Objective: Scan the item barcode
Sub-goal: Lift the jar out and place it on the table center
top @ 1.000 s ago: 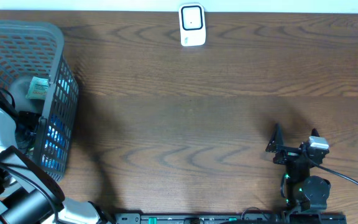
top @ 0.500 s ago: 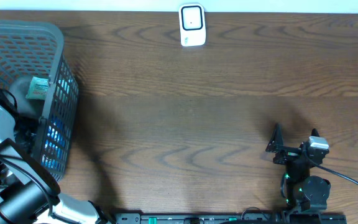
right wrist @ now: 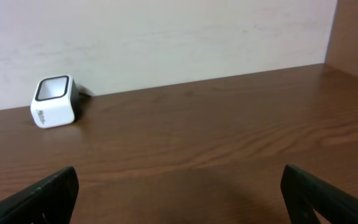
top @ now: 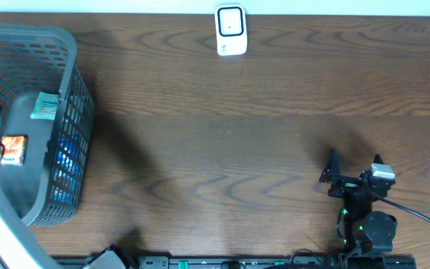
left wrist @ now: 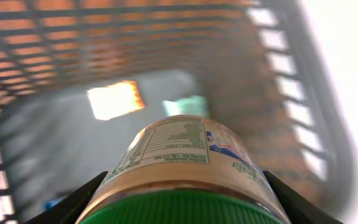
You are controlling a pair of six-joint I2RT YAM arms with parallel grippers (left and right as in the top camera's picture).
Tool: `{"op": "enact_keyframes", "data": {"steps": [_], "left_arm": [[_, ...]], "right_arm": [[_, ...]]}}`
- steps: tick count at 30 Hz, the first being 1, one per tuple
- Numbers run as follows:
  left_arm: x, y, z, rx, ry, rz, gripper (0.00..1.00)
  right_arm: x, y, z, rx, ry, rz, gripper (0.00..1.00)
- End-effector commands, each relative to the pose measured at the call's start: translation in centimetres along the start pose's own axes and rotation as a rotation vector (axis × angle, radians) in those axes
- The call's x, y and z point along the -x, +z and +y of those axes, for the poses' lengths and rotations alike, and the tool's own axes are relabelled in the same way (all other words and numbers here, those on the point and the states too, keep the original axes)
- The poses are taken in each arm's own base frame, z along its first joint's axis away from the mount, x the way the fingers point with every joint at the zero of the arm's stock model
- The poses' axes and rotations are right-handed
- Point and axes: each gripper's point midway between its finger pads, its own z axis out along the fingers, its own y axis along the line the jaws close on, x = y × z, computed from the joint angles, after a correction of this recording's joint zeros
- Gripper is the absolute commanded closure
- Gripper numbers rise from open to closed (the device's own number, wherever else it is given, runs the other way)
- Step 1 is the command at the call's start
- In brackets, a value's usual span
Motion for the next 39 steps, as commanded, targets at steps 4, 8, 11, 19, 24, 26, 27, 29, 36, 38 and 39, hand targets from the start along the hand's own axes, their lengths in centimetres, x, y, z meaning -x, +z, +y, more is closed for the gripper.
{"op": "enact_keyframes", "data": {"steps": [4, 8, 11, 19, 24, 26, 27, 29, 36, 38, 39], "left_arm": [[-8.6, -2.9, -9.2, -0.321, 0.195, 0.225, 0.46], [-15.6, -3.3, -13.5, -0.388, 0.389, 0.342, 0.46], [-21.4, -2.8, -15.5, -0.387, 0.577, 0.411, 0.46], [-35.5, 1.3, -15.7, -0.376, 1.174, 0.616, 0.46], [-41.5, 4.5, -14.0, -0.346, 1.416, 0.717, 0.46], [-43.3, 5.8, -13.3, -0.317, 1.439, 0.749, 0.46], [-44.0, 6.3, -13.1, -0.310, 1.447, 0.759, 0.46], [-45.2, 7.1, -12.8, -0.303, 1.460, 0.770, 0.46], [-48.8, 9.5, -12.8, -0.305, 1.407, 0.762, 0.46], [-49.2, 9.8, -13.0, -0.308, 1.384, 0.756, 0.46], [-49.4, 10.0, -13.0, -0.309, 1.377, 0.754, 0.46]], "right_arm": [[0.0, 0.0, 0.0, -0.003, 0.010, -0.001, 0.01], [0.0, 0.0, 0.0, -0.003, 0.010, -0.001, 0.01], [0.0, 0.0, 0.0, -0.003, 0.010, -0.001, 0.01], [0.0, 0.0, 0.0, -0.003, 0.010, -0.001, 0.01], [0.0, 0.0, 0.0, -0.003, 0.010, -0.001, 0.01], [0.0, 0.0, 0.0, -0.003, 0.010, -0.001, 0.01], [0.0, 0.0, 0.0, -0.003, 0.010, -0.001, 0.01], [0.0, 0.0, 0.0, -0.003, 0.010, -0.001, 0.01], [0.0, 0.0, 0.0, -0.003, 0.010, -0.001, 0.01], [0.0, 0.0, 0.0, -0.003, 0.010, -0.001, 0.01], [0.0, 0.0, 0.0, -0.003, 0.010, -0.001, 0.01]]}}
